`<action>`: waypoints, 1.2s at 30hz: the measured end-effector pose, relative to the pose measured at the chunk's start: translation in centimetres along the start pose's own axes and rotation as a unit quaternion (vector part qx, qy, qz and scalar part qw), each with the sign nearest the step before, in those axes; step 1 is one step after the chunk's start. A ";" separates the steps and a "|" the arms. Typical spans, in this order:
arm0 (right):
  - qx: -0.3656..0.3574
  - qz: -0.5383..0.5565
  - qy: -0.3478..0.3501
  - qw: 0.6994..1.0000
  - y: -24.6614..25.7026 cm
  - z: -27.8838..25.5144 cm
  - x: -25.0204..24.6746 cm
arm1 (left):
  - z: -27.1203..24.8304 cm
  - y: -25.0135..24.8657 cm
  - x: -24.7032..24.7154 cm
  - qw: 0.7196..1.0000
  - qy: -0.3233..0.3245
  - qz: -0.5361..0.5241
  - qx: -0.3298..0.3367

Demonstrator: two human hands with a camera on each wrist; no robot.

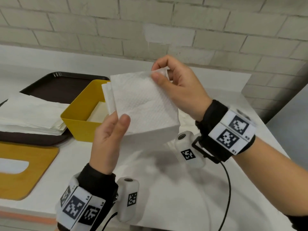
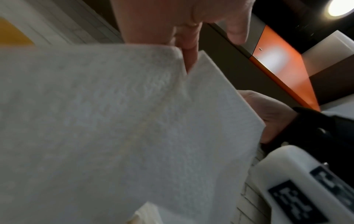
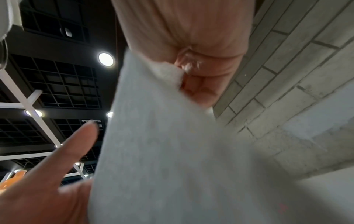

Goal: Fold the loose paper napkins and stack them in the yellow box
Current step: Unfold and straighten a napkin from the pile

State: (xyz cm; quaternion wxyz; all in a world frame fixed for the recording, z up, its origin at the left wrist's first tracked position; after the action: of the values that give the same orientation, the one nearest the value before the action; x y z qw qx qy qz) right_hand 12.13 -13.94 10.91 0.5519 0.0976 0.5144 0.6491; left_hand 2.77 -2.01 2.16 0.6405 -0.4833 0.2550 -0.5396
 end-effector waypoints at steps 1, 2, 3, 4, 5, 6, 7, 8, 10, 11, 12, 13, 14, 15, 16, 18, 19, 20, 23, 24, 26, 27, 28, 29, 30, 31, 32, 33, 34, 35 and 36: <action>0.009 0.005 -0.005 1.000 -0.3 0.0 0.5 | 0.0 -0.1 0.2 1.000 -0.006 -0.004 0.001; 0.021 0.012 -0.012 1.000 -0.7 -0.1 0.9 | -0.1 -0.2 0.2 1.000 -0.021 -0.003 0.006; 0.035 0.022 -0.020 0.999 -1.2 -0.1 1.2 | 0.0 -0.2 0.2 0.999 -0.037 -0.004 0.007; 0.048 0.032 -0.028 0.998 -1.5 -0.3 1.5 | 0.0 -0.1 0.2 0.999 -0.049 -0.003 0.009; 0.055 0.042 -0.034 0.997 -1.8 -0.4 1.8 | 0.0 0.0 0.2 0.998 -0.057 -0.005 0.006; 0.056 0.045 -0.042 0.996 -1.9 -0.5 1.9 | 0.0 0.1 0.1 0.998 -0.065 0.000 0.012; 0.055 0.041 -0.051 0.996 -2.0 -0.5 2.0 | 0.0 0.0 0.1 0.997 -0.071 0.005 0.018; 0.057 0.035 -0.060 0.996 -2.2 -0.7 2.0 | 0.0 0.0 -0.1 0.997 -0.078 0.009 0.025; 0.081 0.042 -0.065 0.994 -2.7 -0.9 2.1 | 0.1 -0.1 -0.4 0.995 -0.094 0.004 0.029; 0.099 0.051 -0.054 0.992 -3.1 -1.1 2.3 | 0.2 -0.1 -0.5 0.994 -0.103 -0.001 0.029; 0.116 0.063 -0.035 0.991 -3.4 -1.4 2.5 | 0.3 -0.1 -0.6 0.993 -0.110 -0.005 0.029; 0.131 0.080 -0.015 0.988 -3.7 -1.7 2.8 | 0.4 -0.2 -0.6 0.993 -0.114 -0.008 0.027; 0.143 0.100 0.006 0.985 -3.9 -2.0 3.2 | 0.5 -0.1 -0.5 0.993 -0.112 -0.008 0.025; 0.155 0.112 0.020 0.981 -4.1 -2.2 3.5 | 0.6 0.0 -0.4 0.994 -0.108 -0.009 0.018; 0.164 0.113 0.026 0.980 -4.5 -2.5 3.6 | 0.7 0.3 -0.3 0.995 -0.103 -0.007 0.013; 0.169 0.094 0.026 0.981 -4.8 -2.7 3.7 | 0.9 0.7 -0.2 0.995 -0.095 0.012 0.023; 0.166 0.091 0.019 0.982 -4.9 -2.9 3.7 | 0.9 0.9 0.0 0.995 -0.090 0.016 0.032; 0.162 0.098 0.017 0.982 -4.9 -3.0 3.6 | 0.8 1.0 0.2 0.995 -0.086 0.012 0.042; 0.147 0.133 0.023 0.980 -4.9 -3.5 3.2 | 0.8 0.9 0.8 0.995 -0.058 0.004 0.079; 0.146 0.128 0.030 0.980 -4.9 -3.6 2.9 | 0.8 0.8 0.8 0.994 -0.051 0.039 0.092; 0.162 0.060 0.051 0.984 -5.7 -3.9 1.6 | 1.0 1.3 0.8 0.983 -0.035 0.149 0.100; 0.175 0.003 0.064 0.982 -6.5 -4.1 0.7 | 1.0 1.7 0.5 0.979 -0.038 0.182 0.089; 0.184 -0.064 0.084 0.977 -7.4 -4.2 -0.2 | 0.9 1.9 0.2 0.979 -0.045 0.187 0.071; 0.183 -0.134 0.115 0.967 -8.2 -4.5 -0.9 | 0.9 2.1 0.0 0.982 -0.050 0.177 0.052; 0.173 -0.204 0.162 0.950 -9.1 -4.8 -1.3 | 0.8 2.3 -0.3 0.984 -0.058 0.166 0.040; 0.161 -0.264 0.224 0.924 -10.0 -5.3 -1.3 | 0.7 2.4 -0.5 0.985 -0.064 0.158 0.032; 0.151 -0.307 0.291 0.894 -10.9 -6.0 -1.0 | 0.6 2.5 -0.6 0.985 -0.068 0.155 0.027; 0.143 -0.327 0.351 0.866 -11.7 -6.9 -0.6 | 0.5 2.5 -0.7 0.985 -0.069 0.154 0.021; 0.138 -0.333 0.399 0.843 -12.3 -7.7 0.0 | 0.4 2.6 -0.7 0.985 -0.070 0.156 0.015; 0.128 -0.334 0.436 0.826 -12.7 -8.4 0.6 | 0.3 2.6 -0.7 0.985 -0.069 0.159 0.009; 0.117 -0.338 0.466 0.809 -13.0 -9.0 1.1 | 0.2 2.6 -0.6 0.984 -0.067 0.164 0.003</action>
State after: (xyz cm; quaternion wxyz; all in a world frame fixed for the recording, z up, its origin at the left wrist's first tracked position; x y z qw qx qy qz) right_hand 13.47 -19.89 -3.76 0.4150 -0.3325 0.7826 0.3238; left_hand 3.90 -1.48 -0.20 0.7376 -0.4678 0.2856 -0.3945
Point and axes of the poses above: each hand's wrist, its own z-axis towards the middle knuckle, its own x-axis out of the palm, y = z × x, the point moved 6 cm from there along z, towards the middle knuckle, and after that the axes turned 2 degrees about -z, right-handed, at the moved point
